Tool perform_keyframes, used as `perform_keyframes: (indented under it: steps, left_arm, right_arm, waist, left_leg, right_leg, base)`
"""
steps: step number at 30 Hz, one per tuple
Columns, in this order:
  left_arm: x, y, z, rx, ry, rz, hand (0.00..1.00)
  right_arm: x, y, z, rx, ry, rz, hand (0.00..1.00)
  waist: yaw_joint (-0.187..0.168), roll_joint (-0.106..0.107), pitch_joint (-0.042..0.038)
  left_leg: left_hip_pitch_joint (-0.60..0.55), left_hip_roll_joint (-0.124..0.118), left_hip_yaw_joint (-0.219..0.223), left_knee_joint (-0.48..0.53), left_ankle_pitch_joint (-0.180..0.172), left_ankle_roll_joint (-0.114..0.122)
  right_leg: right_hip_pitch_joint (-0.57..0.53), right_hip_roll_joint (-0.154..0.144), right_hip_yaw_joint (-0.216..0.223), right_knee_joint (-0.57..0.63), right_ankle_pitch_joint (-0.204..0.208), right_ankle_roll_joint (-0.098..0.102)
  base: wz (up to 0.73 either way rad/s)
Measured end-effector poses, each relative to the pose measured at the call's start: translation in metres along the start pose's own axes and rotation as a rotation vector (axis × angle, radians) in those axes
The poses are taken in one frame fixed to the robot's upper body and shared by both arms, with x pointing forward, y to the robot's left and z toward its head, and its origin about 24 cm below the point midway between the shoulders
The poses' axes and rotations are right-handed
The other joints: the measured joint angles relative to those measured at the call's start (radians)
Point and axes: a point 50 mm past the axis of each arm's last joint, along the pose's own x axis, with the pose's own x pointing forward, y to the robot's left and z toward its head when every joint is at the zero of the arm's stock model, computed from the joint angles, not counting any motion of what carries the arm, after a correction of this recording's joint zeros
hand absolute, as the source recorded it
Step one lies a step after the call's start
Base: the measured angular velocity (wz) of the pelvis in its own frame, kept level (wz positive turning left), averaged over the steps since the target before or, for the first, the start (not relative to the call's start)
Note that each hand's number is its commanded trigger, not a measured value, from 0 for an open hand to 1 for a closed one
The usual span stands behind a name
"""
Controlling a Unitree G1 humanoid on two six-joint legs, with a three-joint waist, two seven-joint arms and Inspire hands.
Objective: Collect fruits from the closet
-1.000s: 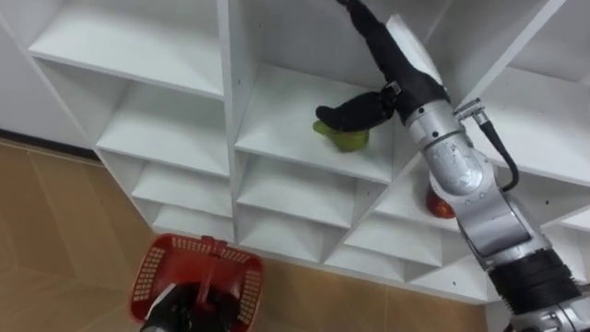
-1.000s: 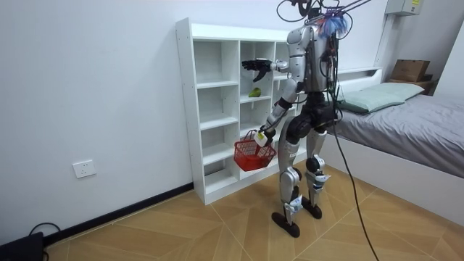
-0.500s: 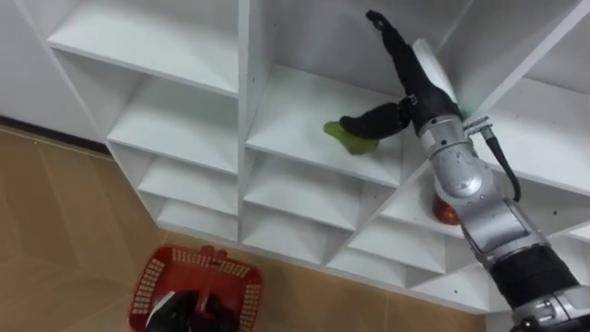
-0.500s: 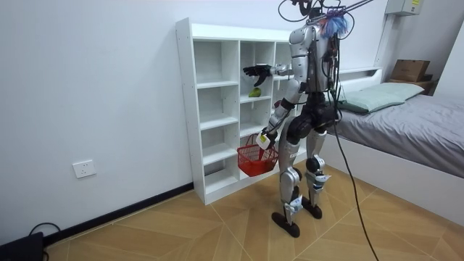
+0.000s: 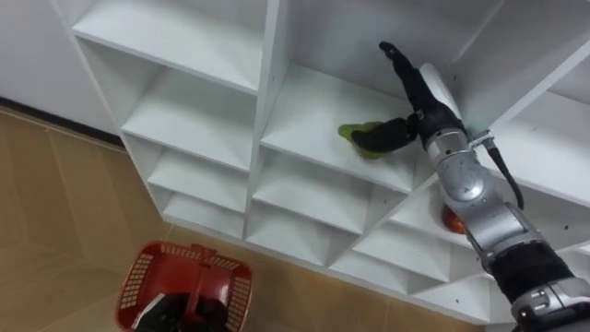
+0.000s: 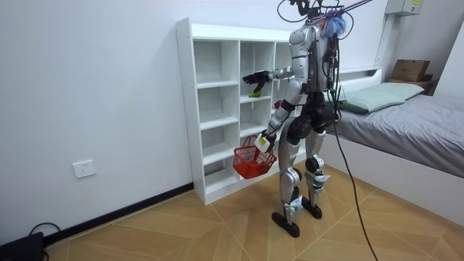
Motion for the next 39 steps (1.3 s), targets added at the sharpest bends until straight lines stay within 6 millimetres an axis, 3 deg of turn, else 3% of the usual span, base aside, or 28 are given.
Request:
perform_keyframes:
  steps: [6, 10, 25, 26, 27, 28, 30, 31, 32, 39]
  left_arm:
    - [0.0, -0.003, 0.0, -0.001, 0.001, -0.007, 1.0]
    - [0.0, -0.003, -0.001, -0.004, 0.002, -0.007, 1.0]
    - [0.001, -0.002, 0.001, -0.002, -0.001, -0.003, 1.0]
    - [0.001, -0.002, 0.001, -0.002, -0.003, -0.002, 1.0]
    - [0.001, -0.002, 0.002, -0.002, -0.005, -0.002, 1.0]
    - [0.001, -0.002, 0.002, -0.001, -0.006, -0.002, 1.0]
    - [0.001, -0.002, 0.004, -0.001, -0.009, -0.002, 1.0]
    - [0.002, -0.002, 0.004, -0.001, -0.01, -0.002, 1.0]
    - [0.002, -0.002, 0.004, -0.001, -0.01, -0.001, 1.0]
    - [0.002, -0.002, 0.004, -0.002, -0.01, -0.005, 1.0]
  right_arm:
    - [-0.002, 0.004, -0.011, -0.003, 0.036, 0.038, 0.0]
    - [-0.004, 0.008, -0.019, -0.003, 0.075, 0.069, 0.0]
    - [-0.006, 0.013, -0.024, 0.042, 0.104, 0.115, 0.0]
    - [-0.006, 0.013, -0.024, 0.043, 0.106, 0.115, 0.05]
    - [-0.006, 0.013, -0.024, 0.043, 0.108, 0.116, 0.31]
    - [-0.006, 0.013, -0.024, 0.043, 0.108, 0.117, 0.4]
    - [-0.006, 0.014, -0.025, 0.043, 0.112, 0.125, 0.78]
    - [-0.006, 0.014, -0.025, 0.043, 0.113, 0.126, 0.83]
    - [-0.006, 0.014, -0.025, 0.043, 0.114, 0.127, 1.0]
    - [-0.005, 0.012, -0.025, 0.043, 0.118, 0.119, 1.0]
  waist:
    - [0.013, 0.015, -0.0012]
    - [0.021, 0.029, -0.008]
    - [0.018, 0.028, -0.0101]
    - [0.018, 0.027, -0.0104]
    - [0.018, 0.027, -0.0108]
    - [0.018, 0.027, -0.0109]
    - [0.018, 0.026, -0.011]
    - [0.018, 0.026, -0.0109]
    - [0.019, 0.026, -0.0108]
    - [0.019, 0.019, -0.0115]
  left_leg:
    - [0.0, -0.002, -0.002, 0.002, 0.001, 0.001]
    - [-0.001, -0.002, -0.006, 0.0, 0.004, 0.0]
    - [0.0, -0.004, -0.007, 0.001, 0.006, 0.001]
    - [0.0, -0.004, -0.008, 0.001, 0.006, 0.001]
    - [0.0, -0.004, -0.008, 0.001, 0.006, 0.001]
    - [0.0, -0.004, -0.008, 0.001, 0.006, 0.001]
    - [0.001, -0.005, -0.008, 0.001, 0.006, 0.001]
    - [0.002, -0.005, -0.008, 0.001, 0.006, 0.001]
    - [0.002, -0.005, -0.008, 0.001, 0.006, 0.001]
    - [0.001, -0.005, -0.007, 0.001, 0.006, 0.001]
  right_leg:
    - [0.003, -0.001, -0.004, 0.0, 0.0, 0.0]
    - [0.003, -0.002, -0.011, 0.0, 0.0, 0.0]
    - [0.007, -0.005, -0.014, 0.0, 0.0, 0.0]
    - [0.007, -0.005, -0.014, 0.0, 0.0, 0.0]
    - [0.007, -0.005, -0.014, 0.001, 0.0, 0.0]
    - [0.007, -0.005, -0.014, 0.001, 0.0, 0.0]
    - [0.008, -0.006, -0.014, 0.001, 0.0, 0.0]
    - [0.009, -0.006, -0.014, 0.001, 0.0, 0.0]
    - [0.01, -0.006, -0.014, 0.001, 0.0, 0.0]
    - [0.008, -0.006, -0.013, 0.001, 0.0, 0.001]
  base:
    - [0.01]
    - [0.03]
    - [0.0]
    - [0.0]
    - [0.0]
    - [0.0]
    - [0.0]
    - [0.0]
    - [0.0]
    - [0.0]
